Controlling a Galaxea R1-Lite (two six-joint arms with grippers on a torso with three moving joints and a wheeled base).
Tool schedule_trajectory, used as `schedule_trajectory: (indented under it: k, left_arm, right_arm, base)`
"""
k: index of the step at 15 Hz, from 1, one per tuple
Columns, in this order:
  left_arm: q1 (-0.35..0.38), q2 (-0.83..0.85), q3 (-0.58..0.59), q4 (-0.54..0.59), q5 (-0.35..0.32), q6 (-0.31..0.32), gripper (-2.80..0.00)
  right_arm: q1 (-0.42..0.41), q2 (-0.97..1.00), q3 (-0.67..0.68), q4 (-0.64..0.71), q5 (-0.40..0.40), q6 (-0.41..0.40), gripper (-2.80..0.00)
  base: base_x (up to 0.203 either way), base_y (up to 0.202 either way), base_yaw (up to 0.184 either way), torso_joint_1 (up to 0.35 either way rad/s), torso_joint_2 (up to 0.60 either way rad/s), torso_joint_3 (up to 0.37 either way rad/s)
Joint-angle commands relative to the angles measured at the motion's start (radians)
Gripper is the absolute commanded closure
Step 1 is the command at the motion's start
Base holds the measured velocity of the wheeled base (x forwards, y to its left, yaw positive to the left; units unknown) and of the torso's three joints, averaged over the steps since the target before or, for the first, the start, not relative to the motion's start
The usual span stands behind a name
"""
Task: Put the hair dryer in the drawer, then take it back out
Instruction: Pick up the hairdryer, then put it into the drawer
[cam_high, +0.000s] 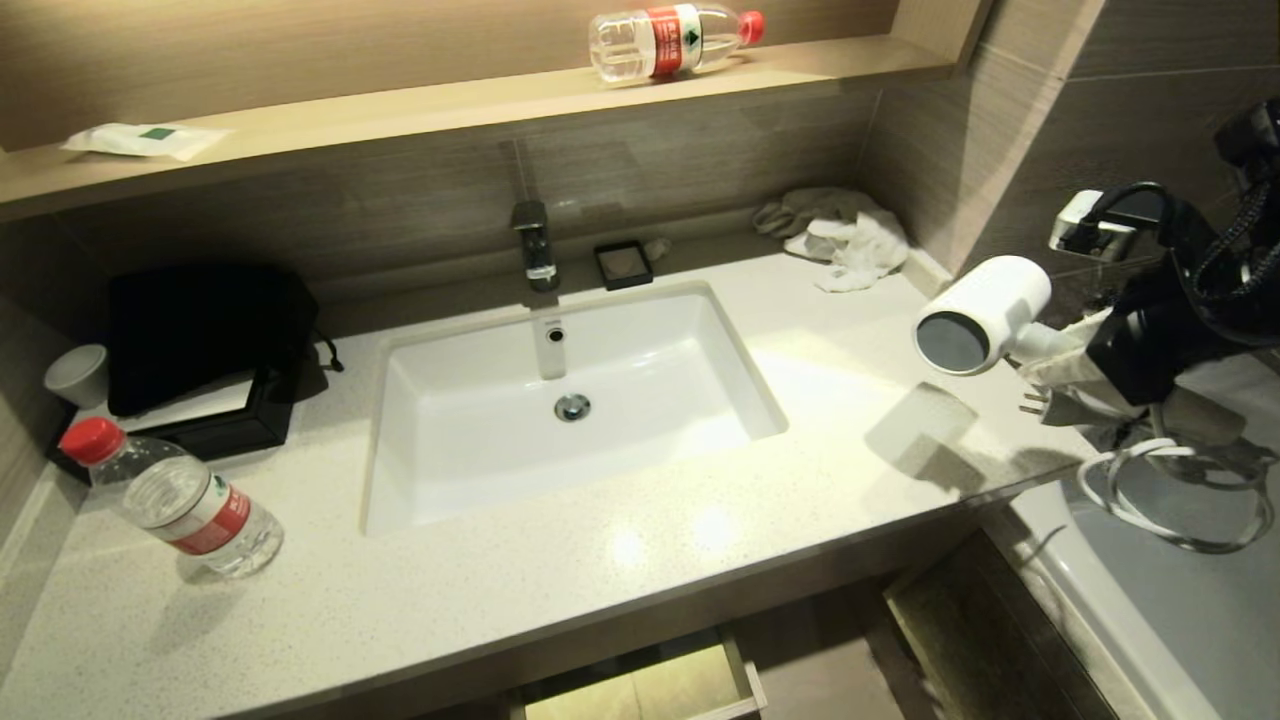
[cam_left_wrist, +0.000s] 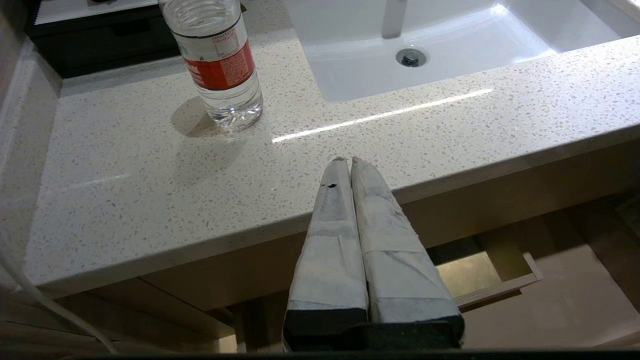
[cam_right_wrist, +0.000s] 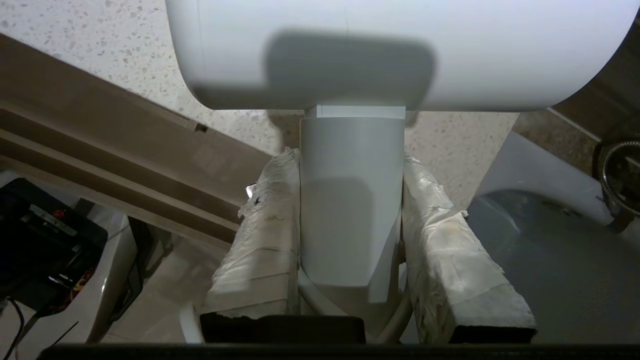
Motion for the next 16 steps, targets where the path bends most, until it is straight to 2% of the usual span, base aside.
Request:
schedule_trajectory:
  k: [1,7,12,16]
  left_arm:
    - [0.000,0.000,0.000,0.000,0.000,0.000,0.00]
    - [0.000,0.000,0.000,0.000,0.000,0.000,0.00]
    - [0.000,0.000,0.000,0.000,0.000,0.000,0.00]
    - [0.000,0.000,0.000,-0.001,0.000,0.000,0.00]
  right_arm:
    - [0.000,-0.121,0.070,0.024,0.000,-0.002,0.00]
    - [-0.003,-0.369,0.291,0.110,0.001,0.001,0.00]
    - [-0.007,-0.529,0.505,0.116,0.001,0.094,0.00]
    - [-0.008,-0.609,0.585,0.116,0.001,0.152,0.00]
  base:
    - [0.000,0.000,0.000,0.000,0.00,0.000]
    - [0.000,0.000,0.000,0.000,0.00,0.000]
    - [0.000,0.000,0.000,0.000,0.00,0.000]
    - [0.000,0.000,0.000,0.000,0.00,0.000]
